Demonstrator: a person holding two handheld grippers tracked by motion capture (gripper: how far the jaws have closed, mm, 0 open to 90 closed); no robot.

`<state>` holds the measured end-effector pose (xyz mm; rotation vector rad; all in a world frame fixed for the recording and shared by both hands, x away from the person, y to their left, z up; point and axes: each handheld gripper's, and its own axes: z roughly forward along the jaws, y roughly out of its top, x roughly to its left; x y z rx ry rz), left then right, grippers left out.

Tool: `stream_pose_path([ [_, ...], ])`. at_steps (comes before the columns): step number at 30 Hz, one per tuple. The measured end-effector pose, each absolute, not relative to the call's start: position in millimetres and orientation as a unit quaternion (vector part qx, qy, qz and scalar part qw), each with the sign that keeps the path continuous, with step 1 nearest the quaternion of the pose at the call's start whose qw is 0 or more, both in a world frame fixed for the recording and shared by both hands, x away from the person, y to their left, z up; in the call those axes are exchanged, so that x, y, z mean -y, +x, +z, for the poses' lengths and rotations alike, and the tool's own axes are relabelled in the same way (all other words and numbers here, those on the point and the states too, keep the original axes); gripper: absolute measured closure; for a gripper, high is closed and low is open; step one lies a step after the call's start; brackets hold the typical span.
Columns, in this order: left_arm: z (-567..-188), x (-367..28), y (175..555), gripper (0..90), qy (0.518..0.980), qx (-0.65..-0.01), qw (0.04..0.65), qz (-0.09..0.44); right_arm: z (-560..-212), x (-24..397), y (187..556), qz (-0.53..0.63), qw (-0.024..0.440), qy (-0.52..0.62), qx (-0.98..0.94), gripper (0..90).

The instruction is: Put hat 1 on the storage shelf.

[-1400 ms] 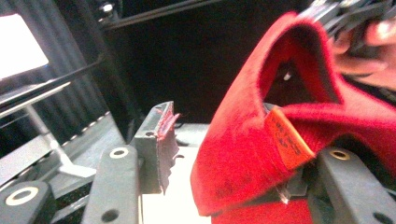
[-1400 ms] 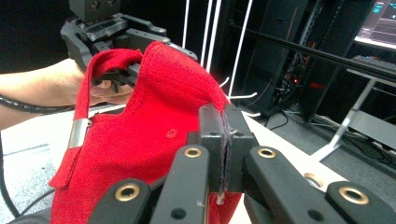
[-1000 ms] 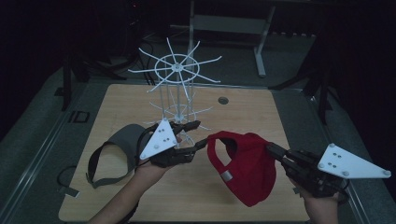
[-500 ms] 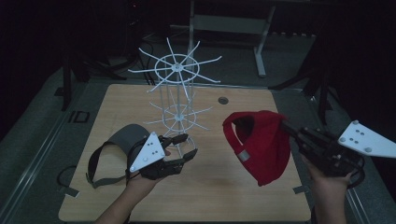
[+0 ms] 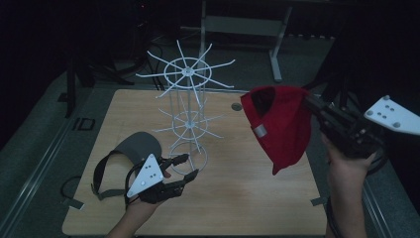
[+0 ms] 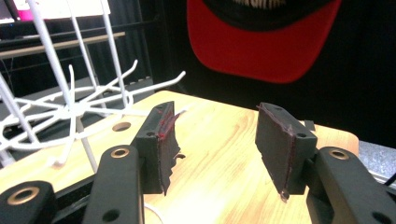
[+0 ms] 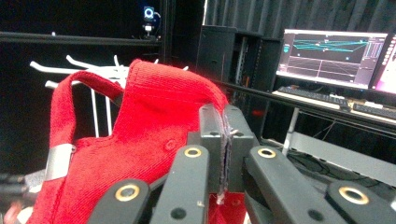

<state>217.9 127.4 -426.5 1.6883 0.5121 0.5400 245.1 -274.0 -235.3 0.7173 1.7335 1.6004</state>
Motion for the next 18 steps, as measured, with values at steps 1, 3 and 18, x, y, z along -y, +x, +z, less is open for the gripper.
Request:
stream_pose_path([
  [1, -428.3, -128.2, 217.9, 48.5, 0.729, -0.224, 0.603, 0.234, -231.0, 270.7, 250.7, 0.612, 0.335, 0.278, -0.660, 88.9],
  [3, -432.0, -129.7, 218.0, 48.5, 0.729, -0.229, 0.602, 0.232, -227.5, 265.4, 257.1, 0.612, 0.335, 0.283, -0.659, 88.9],
  [18, -443.6, -135.9, 218.4, 48.6, 0.730, -0.244, 0.595, 0.232, -230.7, 229.9, 279.8, 0.585, 0.336, 0.284, -0.681, 88.8],
])
